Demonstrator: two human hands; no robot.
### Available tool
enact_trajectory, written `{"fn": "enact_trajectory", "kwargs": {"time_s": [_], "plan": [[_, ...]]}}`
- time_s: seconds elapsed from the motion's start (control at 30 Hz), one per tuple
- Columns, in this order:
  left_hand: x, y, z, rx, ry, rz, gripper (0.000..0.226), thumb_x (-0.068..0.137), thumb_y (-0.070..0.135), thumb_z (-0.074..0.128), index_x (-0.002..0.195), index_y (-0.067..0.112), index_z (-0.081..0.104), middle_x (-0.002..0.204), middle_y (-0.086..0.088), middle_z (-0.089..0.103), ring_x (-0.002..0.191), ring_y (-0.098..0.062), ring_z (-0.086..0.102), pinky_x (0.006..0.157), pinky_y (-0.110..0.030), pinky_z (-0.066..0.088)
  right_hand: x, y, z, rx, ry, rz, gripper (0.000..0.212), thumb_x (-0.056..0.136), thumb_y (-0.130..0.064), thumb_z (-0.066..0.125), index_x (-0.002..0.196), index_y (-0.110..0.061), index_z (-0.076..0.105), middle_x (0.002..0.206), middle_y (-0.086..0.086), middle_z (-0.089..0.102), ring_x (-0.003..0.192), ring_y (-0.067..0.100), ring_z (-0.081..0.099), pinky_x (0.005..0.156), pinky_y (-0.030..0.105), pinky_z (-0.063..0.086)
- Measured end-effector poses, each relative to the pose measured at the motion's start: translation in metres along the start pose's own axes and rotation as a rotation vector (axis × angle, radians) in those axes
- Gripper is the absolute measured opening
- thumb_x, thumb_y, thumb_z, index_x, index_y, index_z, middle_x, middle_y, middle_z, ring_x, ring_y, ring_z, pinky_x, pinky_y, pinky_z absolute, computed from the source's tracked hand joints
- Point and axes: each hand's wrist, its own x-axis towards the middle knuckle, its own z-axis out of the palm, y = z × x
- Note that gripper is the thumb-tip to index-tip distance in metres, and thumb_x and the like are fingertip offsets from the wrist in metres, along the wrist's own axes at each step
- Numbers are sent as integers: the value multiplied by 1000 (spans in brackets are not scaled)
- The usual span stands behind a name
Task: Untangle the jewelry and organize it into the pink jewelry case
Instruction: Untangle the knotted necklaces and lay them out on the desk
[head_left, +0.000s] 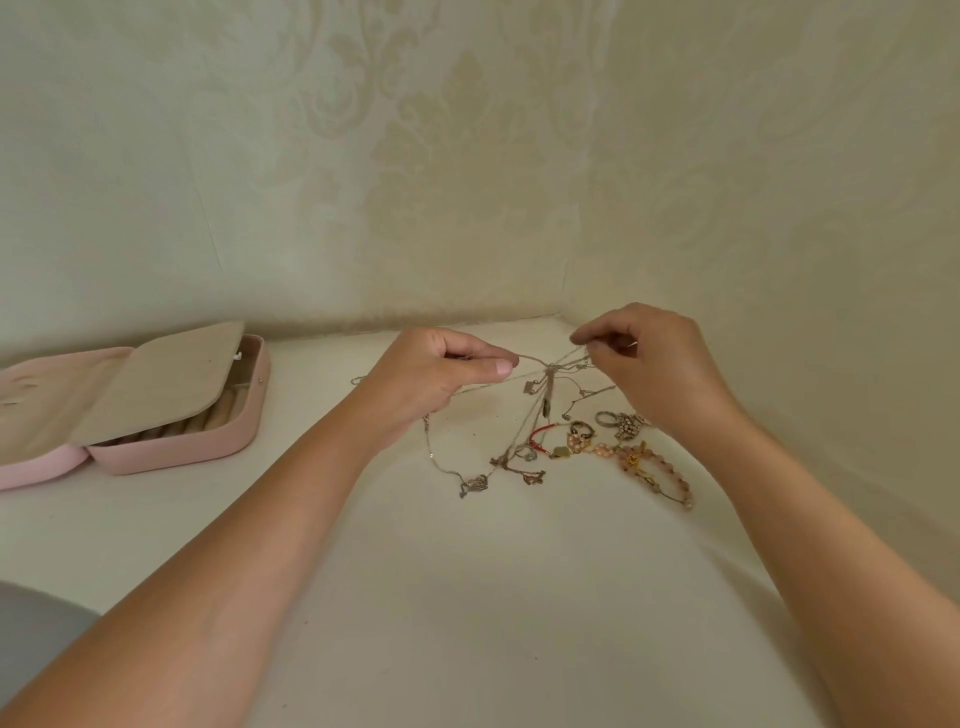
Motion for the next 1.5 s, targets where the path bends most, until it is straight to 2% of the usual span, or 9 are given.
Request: {"fn": "enact_trajectory", "kwargs": {"time_s": [0.17,0.4,0.53,0.67,0.93,1.1,1.23,1.4,1.5], "plan": [[2,-6,-1,150,-56,-24,12,78,26,77,90,24,78,89,16,74,78,16,60,54,0,36,6,9,-4,65,78,111,11,95,-17,57,89,-16,65,81,-7,62,72,2,56,69,7,43],[-1,0,-10,80,-171,-74,12,86,24,68,79,20,76,51,5,30,48,-10,20,46,-18,21,8,-1,-11,1369,-173,554,23,98,-10,43,77,-8,51,59,1,48,52,12,49,62,26,56],[-2,4,-9,-195,-265,-78,14,82,20,61,70,16,68,56,7,30,47,-5,23,44,-16,18,4,-4,-2,1203,-341,464,13,92,-15,51,81,-8,53,53,-6,30,41,4,26,37,14,30],[0,3,-3,-316,-323,-117,20,95,10,45,77,12,53,68,5,44,55,-6,38,47,-16,28,-6,-14,9,1144,-585,321,18,82,-15,53,89,-7,68,59,-2,59,37,0,24,35,11,24],[2,-6,-8,197,-159,-137,18,90,29,62,77,19,70,93,6,71,99,-11,64,93,-28,47,-10,-16,8,876,-709,188,34,96,-23,45,124,-12,60,49,0,36,39,9,20,40,21,24],[9,-4,-12,-192,7,-257,29,94,9,49,66,8,53,65,-4,55,59,-14,60,74,-29,58,-7,-13,-6,622,-668,171,36,87,-37,52,78,-6,67,50,0,34,44,11,25,42,19,28],[14,-4,-35,-723,121,-389,37,90,12,38,53,17,38,46,6,26,35,-7,27,30,-15,28,0,-3,-25,776,-659,236,30,87,-31,48,95,-7,64,52,1,40,38,6,21,35,16,26],[9,-14,-75,-753,235,-445,26,67,14,43,45,22,30,45,9,18,33,-6,17,32,-19,7,6,7,-46,1094,-620,307,33,90,-27,41,88,-13,71,49,0,41,37,4,13,29,11,22],[2,-18,-98,-899,254,-406,24,51,12,50,41,20,30,41,8,19,31,-6,18,32,-19,7,10,22,-59,1507,-908,356,40,104,-21,26,115,0,58,65,11,47,47,10,25,40,18,35]]}}
